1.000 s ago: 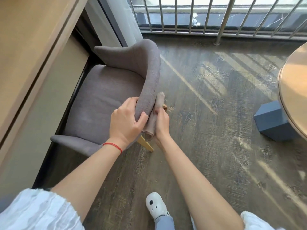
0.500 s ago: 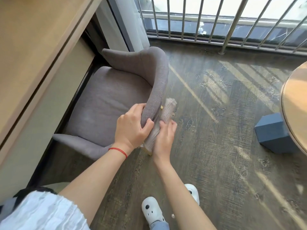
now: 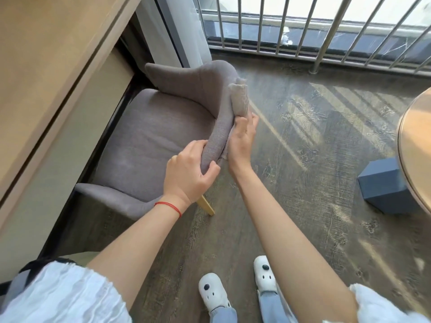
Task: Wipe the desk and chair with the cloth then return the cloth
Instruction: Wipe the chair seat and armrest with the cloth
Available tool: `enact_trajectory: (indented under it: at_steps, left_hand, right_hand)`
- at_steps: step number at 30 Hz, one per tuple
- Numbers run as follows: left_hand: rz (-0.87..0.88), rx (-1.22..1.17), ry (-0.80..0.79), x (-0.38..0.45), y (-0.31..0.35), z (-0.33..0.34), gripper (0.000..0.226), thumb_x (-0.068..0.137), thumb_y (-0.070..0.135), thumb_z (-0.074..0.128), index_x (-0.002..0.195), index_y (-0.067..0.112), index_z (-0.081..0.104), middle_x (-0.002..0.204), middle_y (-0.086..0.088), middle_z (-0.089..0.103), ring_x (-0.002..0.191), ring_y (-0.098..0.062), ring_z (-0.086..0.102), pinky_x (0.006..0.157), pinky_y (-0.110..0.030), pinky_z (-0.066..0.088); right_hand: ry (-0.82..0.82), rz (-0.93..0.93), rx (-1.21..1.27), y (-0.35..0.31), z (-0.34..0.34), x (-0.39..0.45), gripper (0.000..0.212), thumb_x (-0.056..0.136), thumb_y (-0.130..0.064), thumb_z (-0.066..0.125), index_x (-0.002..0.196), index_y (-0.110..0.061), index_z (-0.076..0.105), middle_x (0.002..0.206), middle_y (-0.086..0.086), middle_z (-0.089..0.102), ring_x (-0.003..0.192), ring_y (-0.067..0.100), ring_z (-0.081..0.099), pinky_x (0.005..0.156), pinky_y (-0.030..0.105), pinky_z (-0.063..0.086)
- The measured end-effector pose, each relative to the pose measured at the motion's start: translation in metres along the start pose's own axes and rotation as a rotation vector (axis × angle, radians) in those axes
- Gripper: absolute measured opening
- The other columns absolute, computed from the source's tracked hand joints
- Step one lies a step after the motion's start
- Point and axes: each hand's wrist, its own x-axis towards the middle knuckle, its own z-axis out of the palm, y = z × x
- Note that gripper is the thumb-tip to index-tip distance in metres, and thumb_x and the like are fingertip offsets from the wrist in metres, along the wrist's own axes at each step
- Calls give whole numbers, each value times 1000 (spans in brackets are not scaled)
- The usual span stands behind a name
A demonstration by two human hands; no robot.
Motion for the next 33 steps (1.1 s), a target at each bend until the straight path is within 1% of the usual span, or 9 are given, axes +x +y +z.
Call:
enact_trajectory:
  at_steps: [3,9,13,15,20,24,26,30,33]
  left_hand:
    - [3,4,3,-1,1,0,61,73,45,31,114,9,57,105,-7,66,86,-31,63,68,-37,49]
    - [4,-21,2,-1,-1,0,54,73,43,36,110,11,59,101,-6,67,84,-28,64,64,-31,44]
    - [-7,-24,0,0,0,-1,56,72,44,35,110,11,58,103,-5,66,87,-27,64,67,-33,46]
    - [-11,-21,8,-1,1,-1,58,71,45,34,111,12,58,105,-5,66,89,-28,64,68,-34,46]
    - [-7,-26,-6,0,-1,-1,65,71,47,29,117,10,57,110,-6,66,94,-29,63,73,-38,48]
    - [-17,-8,2,0,0,-2,71,71,48,23,121,9,55,114,-8,64,97,-33,62,76,-40,48]
    - [-15,8,3,-2,1,0,71,71,48,23,122,9,54,113,-8,64,96,-34,62,74,-40,46]
    - [-14,7,-2,0,-2,0,69,73,47,24,122,9,55,110,-9,65,90,-34,63,70,-41,50]
    - [-1,2,-4,1,-2,0,70,75,47,23,123,7,54,112,-10,64,89,-34,63,70,-40,50]
  right_hand:
    - [-63,260,-133,19,-9,12,35,100,-16,29,87,4,54,98,22,48,88,21,49,83,39,42]
    - [15,55,132,20,-9,-53,21,88,-31,39,95,-30,58,103,0,39,74,-5,48,66,4,39]
    - [-11,224,46,32,7,-69,37,97,-22,34,121,3,47,118,11,38,101,8,46,102,27,40]
    - [-62,329,-11,42,-9,-74,29,99,-18,33,116,-4,52,119,12,41,102,11,46,107,39,37]
    - [-71,18,87,42,-10,-114,28,90,-32,37,107,-52,48,118,4,44,103,4,51,93,15,42]
    - [-106,358,-22,61,-4,-95,22,98,-8,34,104,-3,54,125,26,49,99,17,48,90,36,45]
    - [-36,302,-72,58,-22,-81,21,98,-10,35,95,-11,56,113,16,50,92,7,48,90,39,44]
    - [-5,-119,33,9,-7,-49,33,91,-27,35,107,-46,56,106,6,40,85,-2,47,80,14,40]
    - [14,37,-112,9,0,-9,34,94,-19,30,104,-1,57,105,14,44,97,18,49,91,32,41]
